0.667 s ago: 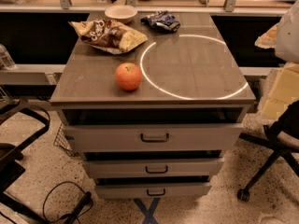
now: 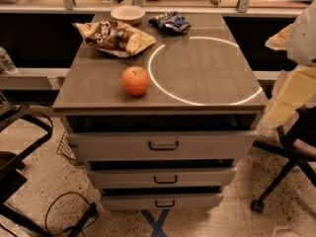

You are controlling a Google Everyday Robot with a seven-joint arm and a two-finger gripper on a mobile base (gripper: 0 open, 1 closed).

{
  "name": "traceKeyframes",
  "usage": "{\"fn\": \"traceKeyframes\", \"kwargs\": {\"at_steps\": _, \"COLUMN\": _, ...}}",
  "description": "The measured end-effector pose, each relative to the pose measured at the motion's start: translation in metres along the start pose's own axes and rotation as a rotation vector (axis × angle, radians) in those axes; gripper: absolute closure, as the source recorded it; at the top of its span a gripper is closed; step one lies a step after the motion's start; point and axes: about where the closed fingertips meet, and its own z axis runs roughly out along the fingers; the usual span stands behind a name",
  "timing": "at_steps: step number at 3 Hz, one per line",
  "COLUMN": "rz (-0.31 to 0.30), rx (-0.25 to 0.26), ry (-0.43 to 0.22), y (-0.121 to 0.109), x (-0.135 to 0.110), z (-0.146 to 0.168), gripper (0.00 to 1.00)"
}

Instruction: Move apple near blue chip bag

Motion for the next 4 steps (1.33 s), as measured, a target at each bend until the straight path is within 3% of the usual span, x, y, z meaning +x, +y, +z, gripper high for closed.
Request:
{"fn": "traceKeyframes", "kwargs": {"at_steps": 2, "rz": 0.038, "rx": 0.022, "ry": -0.465, "y": -0.021, "x": -0.016, "z": 0.079, "gripper": 0.0}}
{"fn": "traceKeyframes", "kwargs": {"at_steps": 3, "rz": 0.061, "rx": 0.124, "ry": -0.777, "y": -0.059, "x": -0.039, "z": 0.094, "gripper": 0.0}}
{"fn": "traceKeyframes", "kwargs": {"at_steps": 4, "rz": 0.042, "rx": 0.176, "ry": -1.066, "y": -0.078, "x": -0.09, "z": 0.074, "gripper": 0.0}}
